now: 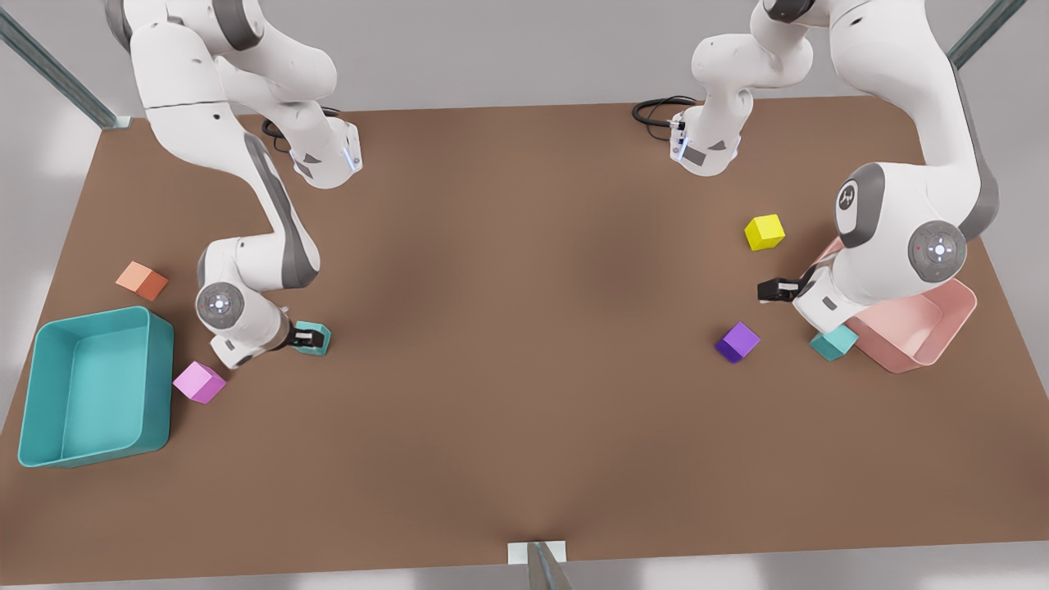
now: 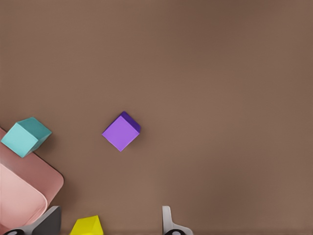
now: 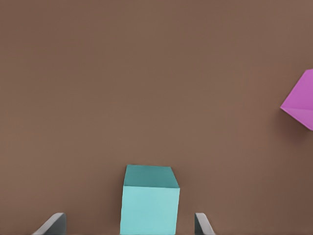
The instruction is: Stack the two blue cubes on top of each other
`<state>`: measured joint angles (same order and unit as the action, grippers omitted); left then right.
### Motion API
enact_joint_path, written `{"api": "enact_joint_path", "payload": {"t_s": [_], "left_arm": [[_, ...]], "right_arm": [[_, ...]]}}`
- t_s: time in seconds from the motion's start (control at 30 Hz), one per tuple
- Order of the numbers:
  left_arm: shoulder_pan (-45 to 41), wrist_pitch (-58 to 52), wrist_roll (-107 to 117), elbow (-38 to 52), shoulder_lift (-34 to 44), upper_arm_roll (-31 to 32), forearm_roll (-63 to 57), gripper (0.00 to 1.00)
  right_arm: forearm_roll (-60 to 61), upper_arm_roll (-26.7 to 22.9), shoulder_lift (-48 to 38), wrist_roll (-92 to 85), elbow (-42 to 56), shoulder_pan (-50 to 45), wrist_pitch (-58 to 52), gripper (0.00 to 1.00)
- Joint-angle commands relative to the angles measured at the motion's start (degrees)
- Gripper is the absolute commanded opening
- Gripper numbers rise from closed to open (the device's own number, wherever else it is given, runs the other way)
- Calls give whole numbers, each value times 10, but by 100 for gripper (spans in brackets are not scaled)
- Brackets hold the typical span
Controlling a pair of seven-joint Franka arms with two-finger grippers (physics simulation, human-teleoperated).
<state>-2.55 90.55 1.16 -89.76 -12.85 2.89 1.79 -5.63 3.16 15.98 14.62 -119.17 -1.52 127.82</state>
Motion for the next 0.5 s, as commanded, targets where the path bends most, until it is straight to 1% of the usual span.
{"api": "enact_joint_path", "payload": {"t_s": [0.0, 0.07, 0.23, 0.47], "left_arm": [[0, -1, -1, 0, 0, 0, 0, 100], [0, -6, -1, 0, 0, 0, 0, 100], [0, -14, -1, 1, 0, 0, -1, 100], [0, -14, 0, 0, -2, 0, -1, 100]], "right_arm": [[2, 0, 0, 80, -14, 5, 68, 98], [4, 0, 5, 80, -31, 13, 84, 98], [34, 0, 25, 80, -31, 13, 89, 98], [36, 0, 46, 80, -38, 25, 97, 98]]}}
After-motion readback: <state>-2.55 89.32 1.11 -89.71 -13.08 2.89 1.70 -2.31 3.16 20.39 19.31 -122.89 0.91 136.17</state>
